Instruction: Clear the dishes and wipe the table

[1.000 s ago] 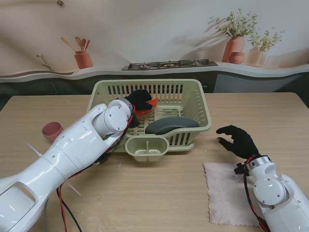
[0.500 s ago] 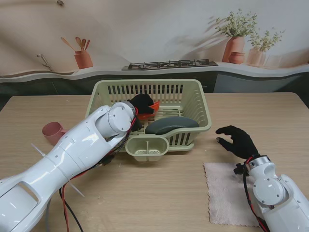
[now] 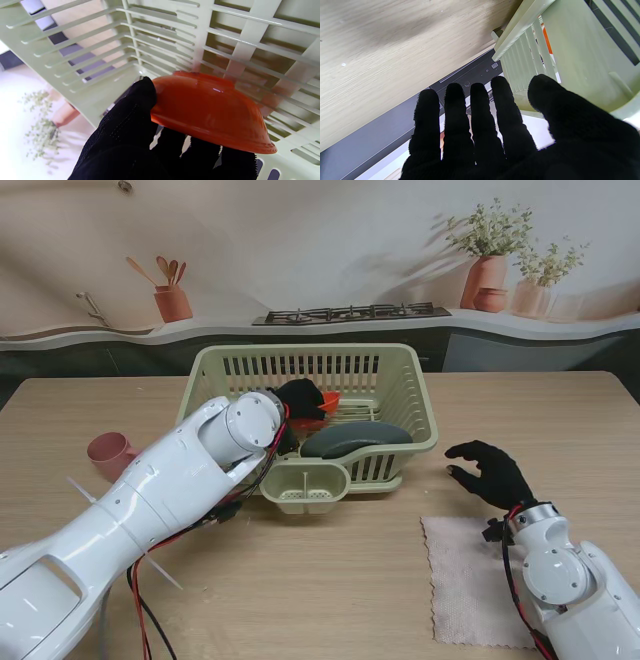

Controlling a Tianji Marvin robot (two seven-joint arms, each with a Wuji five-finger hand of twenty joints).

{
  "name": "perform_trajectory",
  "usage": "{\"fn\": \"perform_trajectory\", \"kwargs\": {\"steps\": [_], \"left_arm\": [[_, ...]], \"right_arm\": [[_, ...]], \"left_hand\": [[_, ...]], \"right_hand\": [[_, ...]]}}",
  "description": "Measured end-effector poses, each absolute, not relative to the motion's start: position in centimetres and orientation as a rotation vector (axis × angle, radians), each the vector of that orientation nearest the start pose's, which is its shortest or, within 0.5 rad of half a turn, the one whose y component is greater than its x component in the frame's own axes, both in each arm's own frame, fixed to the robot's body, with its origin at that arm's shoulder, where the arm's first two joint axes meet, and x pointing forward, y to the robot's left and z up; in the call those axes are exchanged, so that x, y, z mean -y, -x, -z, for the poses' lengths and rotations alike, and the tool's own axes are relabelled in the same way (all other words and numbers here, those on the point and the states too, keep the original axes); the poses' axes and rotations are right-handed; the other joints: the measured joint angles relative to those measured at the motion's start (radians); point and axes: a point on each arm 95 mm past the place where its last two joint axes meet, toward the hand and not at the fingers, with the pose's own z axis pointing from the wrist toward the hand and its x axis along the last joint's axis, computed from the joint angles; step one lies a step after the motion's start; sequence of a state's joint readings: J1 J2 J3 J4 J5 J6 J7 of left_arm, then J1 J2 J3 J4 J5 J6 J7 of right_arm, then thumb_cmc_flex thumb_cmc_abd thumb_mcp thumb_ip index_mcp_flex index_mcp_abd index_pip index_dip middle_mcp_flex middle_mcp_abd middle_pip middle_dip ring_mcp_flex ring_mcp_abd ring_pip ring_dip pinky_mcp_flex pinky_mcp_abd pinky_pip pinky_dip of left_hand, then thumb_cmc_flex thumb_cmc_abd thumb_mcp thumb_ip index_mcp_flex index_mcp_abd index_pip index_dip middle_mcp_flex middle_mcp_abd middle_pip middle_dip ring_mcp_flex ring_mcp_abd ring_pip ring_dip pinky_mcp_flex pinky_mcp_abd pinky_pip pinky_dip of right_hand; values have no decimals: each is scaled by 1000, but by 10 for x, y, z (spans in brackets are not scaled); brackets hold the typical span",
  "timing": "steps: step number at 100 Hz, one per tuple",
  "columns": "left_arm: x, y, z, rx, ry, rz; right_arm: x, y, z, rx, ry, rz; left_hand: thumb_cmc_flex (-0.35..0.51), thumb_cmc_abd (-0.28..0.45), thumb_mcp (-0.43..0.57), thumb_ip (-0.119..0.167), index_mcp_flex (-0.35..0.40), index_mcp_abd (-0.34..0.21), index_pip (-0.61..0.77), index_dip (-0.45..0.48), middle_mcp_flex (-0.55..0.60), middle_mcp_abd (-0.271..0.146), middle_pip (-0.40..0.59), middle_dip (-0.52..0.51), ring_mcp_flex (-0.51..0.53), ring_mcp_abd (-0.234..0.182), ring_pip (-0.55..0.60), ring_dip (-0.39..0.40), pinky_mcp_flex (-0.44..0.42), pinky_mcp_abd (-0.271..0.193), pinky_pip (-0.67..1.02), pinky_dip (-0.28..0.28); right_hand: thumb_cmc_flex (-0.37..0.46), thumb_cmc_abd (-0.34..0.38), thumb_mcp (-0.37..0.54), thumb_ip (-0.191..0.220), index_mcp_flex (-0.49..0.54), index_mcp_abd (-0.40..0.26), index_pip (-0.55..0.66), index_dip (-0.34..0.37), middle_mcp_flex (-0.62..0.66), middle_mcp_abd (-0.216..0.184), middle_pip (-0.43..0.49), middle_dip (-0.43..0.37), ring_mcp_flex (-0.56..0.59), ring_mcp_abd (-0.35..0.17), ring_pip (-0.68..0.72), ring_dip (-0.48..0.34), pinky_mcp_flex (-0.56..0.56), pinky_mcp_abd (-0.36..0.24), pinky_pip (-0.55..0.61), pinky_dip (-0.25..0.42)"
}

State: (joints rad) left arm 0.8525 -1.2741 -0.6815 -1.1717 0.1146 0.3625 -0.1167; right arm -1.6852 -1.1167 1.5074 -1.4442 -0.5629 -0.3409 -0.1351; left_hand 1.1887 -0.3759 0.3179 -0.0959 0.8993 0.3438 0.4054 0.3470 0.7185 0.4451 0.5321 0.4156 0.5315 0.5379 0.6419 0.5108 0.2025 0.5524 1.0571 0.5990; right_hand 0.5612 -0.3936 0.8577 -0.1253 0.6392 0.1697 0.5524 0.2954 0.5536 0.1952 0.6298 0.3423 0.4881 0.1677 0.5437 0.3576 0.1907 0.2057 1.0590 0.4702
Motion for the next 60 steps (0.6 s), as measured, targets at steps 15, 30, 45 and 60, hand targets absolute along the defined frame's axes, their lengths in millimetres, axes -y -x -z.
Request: {"fn": "perform_trajectory", "kwargs": {"steps": [15,30,45,60], "left_arm": [[135,-535,269,-1435,1966,1589],[135,-533,267,-1431,2002,1598],[136,-533,268,-1462,1991,1589],[135,-533,268,-1467,1979,1598]], "right_arm": [[112,-381,350,-1047,-1547,-1809],[112,-381,350,-1047,-1548,-1809],[112,-381,350,-1047,-1548,-1809],[111,-381,350,-1047,-1548,-1809]], "left_hand": [[-113,-2,62,1,0,-34,-78,20,-28,-21,-1,-10,-18,-25,-24,-13,-55,-19,-41,-37],[-226,-3,150,1,0,-49,-135,44,-39,-26,-8,-12,-42,-42,-39,-23,-78,-19,-58,-47],[-303,-4,247,1,0,-49,-170,53,-67,-35,-13,-13,-57,-51,-50,-24,-101,-19,-85,-60],[-374,-26,315,0,0,-50,-190,54,-82,-39,-12,-13,-79,-63,-62,-24,-120,-21,-100,-73]], "right_hand": [[0,0,0,0,0,0,0,0,0,0,0,0,0,0,0,0,0,0,0,0],[0,0,0,0,0,0,0,0,0,0,0,0,0,0,0,0,-1,0,0,0],[0,0,0,0,0,0,0,0,0,0,0,0,0,0,0,0,-3,0,0,0],[0,0,0,0,0,0,0,0,0,0,0,0,0,0,0,0,-3,0,-23,0]]}}
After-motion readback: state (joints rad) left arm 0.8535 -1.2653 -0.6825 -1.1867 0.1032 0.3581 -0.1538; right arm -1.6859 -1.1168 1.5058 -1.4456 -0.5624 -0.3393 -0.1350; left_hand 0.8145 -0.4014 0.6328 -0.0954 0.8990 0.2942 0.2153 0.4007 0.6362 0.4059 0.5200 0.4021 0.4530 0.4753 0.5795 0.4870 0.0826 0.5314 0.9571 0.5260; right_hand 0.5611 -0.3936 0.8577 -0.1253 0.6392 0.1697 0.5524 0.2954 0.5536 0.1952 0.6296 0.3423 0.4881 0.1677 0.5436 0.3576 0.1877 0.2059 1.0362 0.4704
